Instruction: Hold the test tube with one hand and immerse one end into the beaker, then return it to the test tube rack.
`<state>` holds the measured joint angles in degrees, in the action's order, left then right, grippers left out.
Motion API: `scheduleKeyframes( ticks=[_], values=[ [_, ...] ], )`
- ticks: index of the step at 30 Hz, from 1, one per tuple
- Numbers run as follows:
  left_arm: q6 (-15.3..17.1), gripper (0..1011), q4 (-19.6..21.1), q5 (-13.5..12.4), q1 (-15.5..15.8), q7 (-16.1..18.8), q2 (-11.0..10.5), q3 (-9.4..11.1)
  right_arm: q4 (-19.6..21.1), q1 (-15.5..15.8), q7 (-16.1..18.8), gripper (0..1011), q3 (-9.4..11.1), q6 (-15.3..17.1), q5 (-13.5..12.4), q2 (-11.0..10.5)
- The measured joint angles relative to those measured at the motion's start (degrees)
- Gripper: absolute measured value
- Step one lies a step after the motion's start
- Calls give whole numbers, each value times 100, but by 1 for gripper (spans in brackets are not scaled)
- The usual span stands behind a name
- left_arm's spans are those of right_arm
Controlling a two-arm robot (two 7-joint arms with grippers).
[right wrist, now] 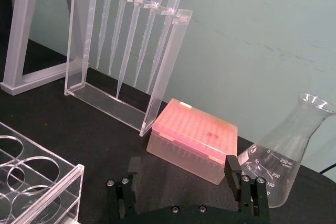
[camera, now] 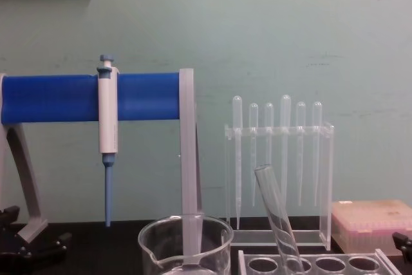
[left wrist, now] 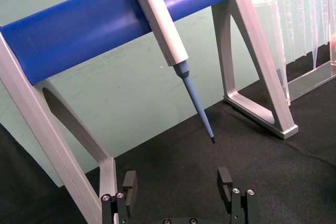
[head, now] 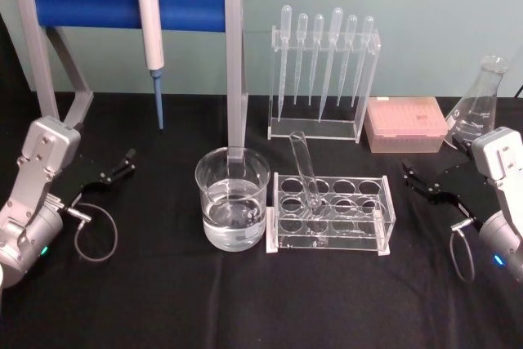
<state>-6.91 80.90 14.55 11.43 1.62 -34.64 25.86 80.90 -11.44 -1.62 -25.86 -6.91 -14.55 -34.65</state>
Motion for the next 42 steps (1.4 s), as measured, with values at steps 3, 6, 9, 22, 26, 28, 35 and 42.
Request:
scheduleKeyframes(
  ticks=[3,6,9,22,26,28,35,42],
  values=[
    [0,1000,0,0,0,0,0,0,0,0,0,1002,0,0,0,0],
    [0,1000,0,0,0,0,0,0,0,0,0,1002,0,0,0,0],
    [0,1000,0,0,0,0,0,0,0,0,0,1002,0,0,0,0],
    [0,1000,0,0,0,0,0,0,0,0,0,1002,0,0,0,0],
    [0,1000,0,1,0,0,0,0,0,0,0,1002,0,0,0,0],
    [0,1000,0,0,0,0,0,0,0,0,0,1002,0,0,0,0],
    [0,1000,0,0,0,0,0,0,0,0,0,1002,0,0,0,0],
    [0,1000,0,0,0,0,0,0,0,0,0,1002,0,0,0,0]
  ],
)
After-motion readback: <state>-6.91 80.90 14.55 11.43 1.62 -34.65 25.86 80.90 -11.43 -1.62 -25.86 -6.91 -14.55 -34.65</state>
